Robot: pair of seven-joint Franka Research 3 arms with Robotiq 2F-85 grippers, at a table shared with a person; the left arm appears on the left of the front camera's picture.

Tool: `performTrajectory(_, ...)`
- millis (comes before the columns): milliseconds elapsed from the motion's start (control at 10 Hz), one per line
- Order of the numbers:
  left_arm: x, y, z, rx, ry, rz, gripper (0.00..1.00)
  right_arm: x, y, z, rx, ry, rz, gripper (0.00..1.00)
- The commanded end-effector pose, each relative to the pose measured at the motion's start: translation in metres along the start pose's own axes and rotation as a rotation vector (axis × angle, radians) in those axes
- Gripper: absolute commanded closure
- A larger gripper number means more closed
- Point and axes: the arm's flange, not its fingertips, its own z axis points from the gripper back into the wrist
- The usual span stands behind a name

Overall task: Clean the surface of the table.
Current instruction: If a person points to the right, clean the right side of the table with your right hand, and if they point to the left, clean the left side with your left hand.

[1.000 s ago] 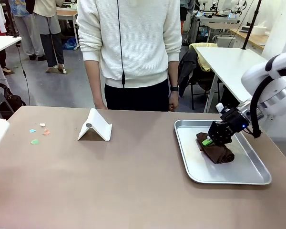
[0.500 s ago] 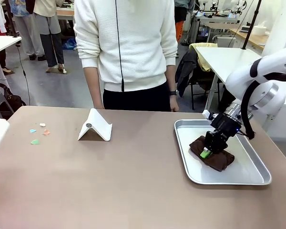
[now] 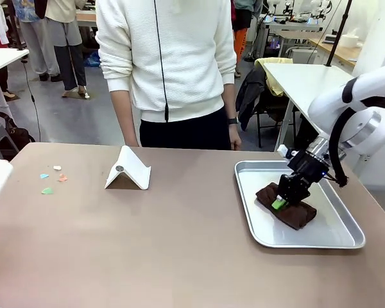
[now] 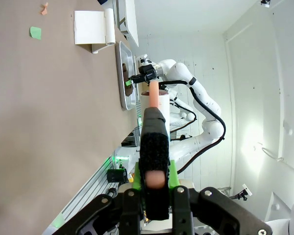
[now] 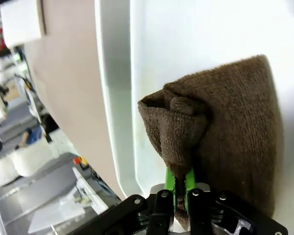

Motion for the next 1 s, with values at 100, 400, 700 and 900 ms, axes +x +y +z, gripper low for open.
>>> performTrajectory(100, -0.002, -0.005, 0.0, 0.003, 0.006, -0.005, 1.0, 0.002, -0.012, 0.011, 0.104, -0.267, -0.121, 0.92)
performTrajectory(400, -0.002, -0.005, 0.0, 0.003, 0.006, -0.005, 1.0, 0.003, -0.018, 0.031, 0.162, -0.465, -0.279, 0.92)
performTrajectory(700, -0.002, -0.005, 0.0, 0.003, 0.006, -0.005, 1.0, -0.002, -0.028, 0.044, 0.105, -0.443, -0.343, 0.92)
performTrajectory(900, -0.002, -0.005, 0.0, 0.003, 0.006, -0.005, 1.0, -0.008, -0.036, 0.051, -0.009, -0.427, -0.342, 0.92)
